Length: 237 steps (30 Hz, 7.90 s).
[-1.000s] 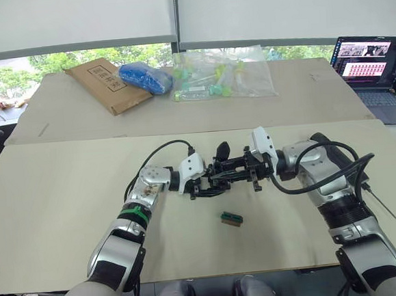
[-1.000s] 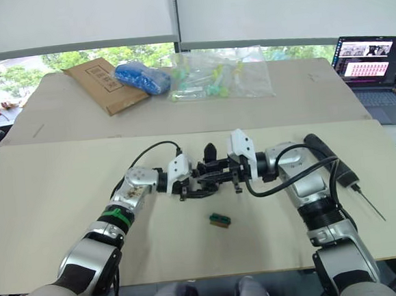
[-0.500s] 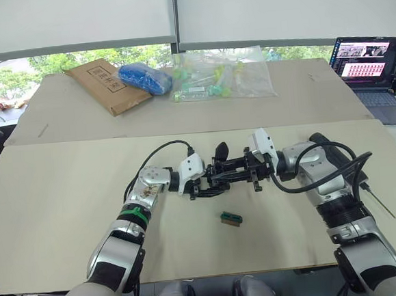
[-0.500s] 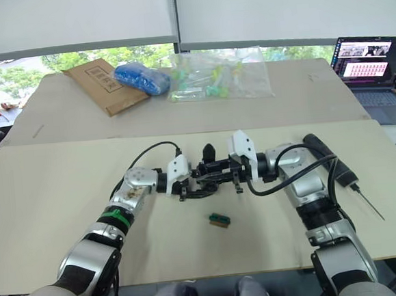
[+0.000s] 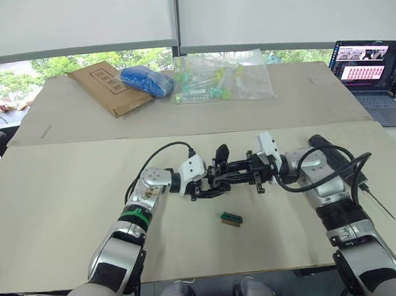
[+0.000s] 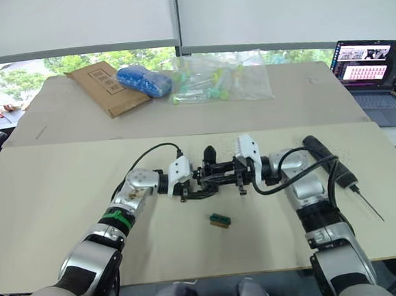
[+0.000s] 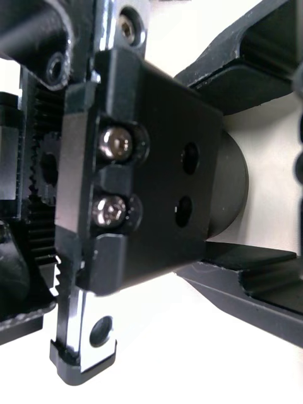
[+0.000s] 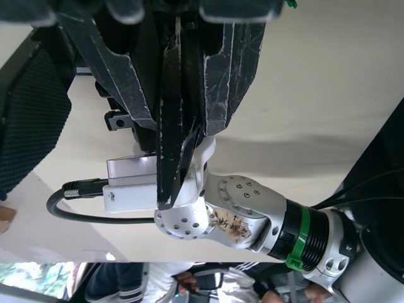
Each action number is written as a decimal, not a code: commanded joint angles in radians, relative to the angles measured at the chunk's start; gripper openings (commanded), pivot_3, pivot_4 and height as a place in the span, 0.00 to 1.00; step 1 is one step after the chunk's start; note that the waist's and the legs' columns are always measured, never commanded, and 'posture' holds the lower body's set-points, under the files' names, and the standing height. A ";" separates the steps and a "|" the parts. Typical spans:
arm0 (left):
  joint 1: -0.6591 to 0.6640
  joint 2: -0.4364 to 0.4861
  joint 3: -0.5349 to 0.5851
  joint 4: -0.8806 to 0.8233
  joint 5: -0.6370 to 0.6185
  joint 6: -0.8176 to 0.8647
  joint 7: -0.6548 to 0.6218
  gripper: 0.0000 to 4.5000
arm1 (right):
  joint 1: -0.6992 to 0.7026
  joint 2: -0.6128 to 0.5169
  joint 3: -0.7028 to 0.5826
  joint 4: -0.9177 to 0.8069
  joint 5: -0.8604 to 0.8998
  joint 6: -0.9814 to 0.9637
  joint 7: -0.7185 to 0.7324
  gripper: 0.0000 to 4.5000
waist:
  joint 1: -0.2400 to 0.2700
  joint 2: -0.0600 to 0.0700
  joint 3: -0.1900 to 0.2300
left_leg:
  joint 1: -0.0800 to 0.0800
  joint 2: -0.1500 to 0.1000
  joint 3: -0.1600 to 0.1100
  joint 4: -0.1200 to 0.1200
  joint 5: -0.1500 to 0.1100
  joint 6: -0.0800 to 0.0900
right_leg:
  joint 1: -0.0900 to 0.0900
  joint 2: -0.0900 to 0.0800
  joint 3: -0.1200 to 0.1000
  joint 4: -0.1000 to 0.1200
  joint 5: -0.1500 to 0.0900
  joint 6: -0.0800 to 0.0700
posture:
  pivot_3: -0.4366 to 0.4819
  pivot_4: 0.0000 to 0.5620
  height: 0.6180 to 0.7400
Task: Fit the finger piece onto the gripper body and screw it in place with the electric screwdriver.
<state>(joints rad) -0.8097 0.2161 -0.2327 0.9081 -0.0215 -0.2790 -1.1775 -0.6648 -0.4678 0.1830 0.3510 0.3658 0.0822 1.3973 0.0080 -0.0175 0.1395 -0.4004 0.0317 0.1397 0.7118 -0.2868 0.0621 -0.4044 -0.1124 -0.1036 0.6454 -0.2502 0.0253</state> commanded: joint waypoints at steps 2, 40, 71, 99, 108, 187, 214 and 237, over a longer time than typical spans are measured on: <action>-0.022 -0.006 0.014 -0.026 -0.006 -0.005 0.005 0.51 | 0.016 -0.021 0.109 0.113 -0.129 0.044 0.032 0.09 | 0.000 0.000 0.000 | 0.000 0.000 0.000 0.000 0.000 0.000 | 0.000 0.000 0.000 0.000 0.000 0.000 | 0.48 0.27 1.00; 0.108 0.179 0.039 -0.236 -0.044 0.148 -0.116 1.00 | 0.058 -0.524 -0.107 -0.318 -0.111 0.326 -0.075 0.88 | -0.012 0.000 -0.002 | -0.007 0.001 0.001 -0.001 -0.001 0.001 | -0.009 -0.001 0.001 0.001 0.000 -0.001 | 0.48 0.27 1.00; 0.109 0.645 0.296 -1.371 -0.822 1.071 -0.079 1.00 | -0.334 -0.501 0.078 0.677 -0.549 0.039 -0.064 0.44 | -0.024 0.007 0.003 | -0.011 0.001 0.004 0.000 -0.001 0.000 | -0.016 -0.001 0.007 0.000 -0.002 0.001 | 0.48 0.27 1.00; 0.145 0.643 0.174 -1.386 -0.694 0.892 -0.141 1.00 | -0.108 -0.644 0.159 0.218 -0.665 0.027 0.166 0.99 | -0.005 0.018 0.010 | -0.010 0.000 0.006 0.003 0.000 0.000 | -0.016 0.000 0.009 0.001 -0.003 0.001 | 0.48 0.27 1.00; 0.131 0.624 0.151 -1.360 -0.671 0.878 -0.140 1.00 | -0.159 -0.571 0.220 0.334 -0.747 -0.062 0.123 0.83 | -0.002 0.018 0.010 | -0.010 0.000 0.006 0.003 0.000 0.000 | -0.016 0.000 0.009 0.001 -0.003 0.001 | 0.48 0.27 1.00; 0.235 0.199 -0.104 -0.621 -0.197 0.259 -0.276 1.00 | 0.585 -0.089 -0.334 -1.036 0.335 0.317 -0.545 0.42 | 0.006 0.017 0.010 | -0.011 -0.002 0.004 0.002 0.000 0.001 | -0.015 0.000 0.008 0.002 -0.003 0.001 | 0.48 0.27 1.00; 0.240 0.167 -0.106 -0.608 -0.154 0.232 -0.242 1.00 | 0.588 -0.095 -0.313 -0.993 0.313 0.265 -0.522 0.42 | 0.006 0.017 0.010 | -0.011 -0.002 0.003 0.002 -0.001 0.001 | -0.015 0.000 0.008 0.002 -0.003 0.001 | 0.48 0.27 1.00; 0.238 0.163 -0.113 -0.596 -0.141 0.206 -0.251 1.00 | 0.617 -0.116 -0.348 -1.007 0.367 0.233 -0.513 0.42 | 0.005 0.017 0.010 | -0.010 -0.002 0.003 0.002 -0.001 0.001 | -0.015 0.000 0.009 0.002 -0.003 0.001 | 0.48 0.27 1.00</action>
<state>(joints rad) -0.5600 0.3843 -0.3429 0.3203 -0.1594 -0.0510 -1.4245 -0.0277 -0.5775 -0.1366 -0.5956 0.6887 0.3200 0.8939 0.0133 -0.0008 0.1495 -0.4108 0.0299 0.1430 0.7143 -0.2874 0.0632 -0.4197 -0.1122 -0.0951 0.6474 -0.2527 0.0262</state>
